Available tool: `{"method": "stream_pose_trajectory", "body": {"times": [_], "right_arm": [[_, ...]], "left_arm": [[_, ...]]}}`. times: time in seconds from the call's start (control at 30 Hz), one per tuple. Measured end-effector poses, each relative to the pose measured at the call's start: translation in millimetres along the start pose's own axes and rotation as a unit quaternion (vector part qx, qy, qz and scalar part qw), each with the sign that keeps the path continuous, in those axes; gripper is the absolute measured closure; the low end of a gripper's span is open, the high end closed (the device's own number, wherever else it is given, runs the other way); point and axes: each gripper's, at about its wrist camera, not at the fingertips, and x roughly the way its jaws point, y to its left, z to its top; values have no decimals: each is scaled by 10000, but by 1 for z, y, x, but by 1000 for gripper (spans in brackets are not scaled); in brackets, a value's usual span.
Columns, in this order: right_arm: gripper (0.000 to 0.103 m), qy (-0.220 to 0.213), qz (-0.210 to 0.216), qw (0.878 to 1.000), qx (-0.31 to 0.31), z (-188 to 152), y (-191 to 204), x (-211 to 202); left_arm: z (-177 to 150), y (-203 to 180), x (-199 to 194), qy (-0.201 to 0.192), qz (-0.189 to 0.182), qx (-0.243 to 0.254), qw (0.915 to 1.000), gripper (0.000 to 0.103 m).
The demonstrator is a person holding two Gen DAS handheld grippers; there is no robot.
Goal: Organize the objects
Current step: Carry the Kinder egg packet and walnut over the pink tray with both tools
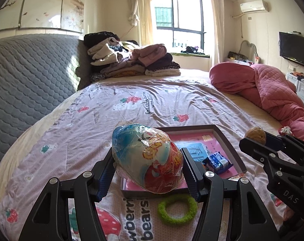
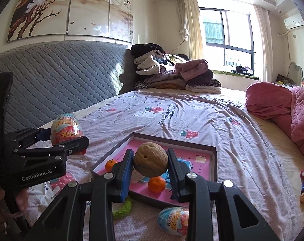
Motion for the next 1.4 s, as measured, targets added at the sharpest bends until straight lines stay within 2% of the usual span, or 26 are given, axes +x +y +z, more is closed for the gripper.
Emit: {"method": "stream_pose_trajectory", "body": {"times": [0.53,1.0,1.4], "right_arm": [[69,110,-170,9997,-126,10,-20,29],[69,310,-97,9990,-310,5,-15,53],[70,960,-34,9951,-252,-22,-18,88]], "left_arm": [[19,-5,38,45,-17,145,9999,39],[16,-6,72,232,81,246,9994,39],[-6,-16,106,506,0,335,9982,39]]}}
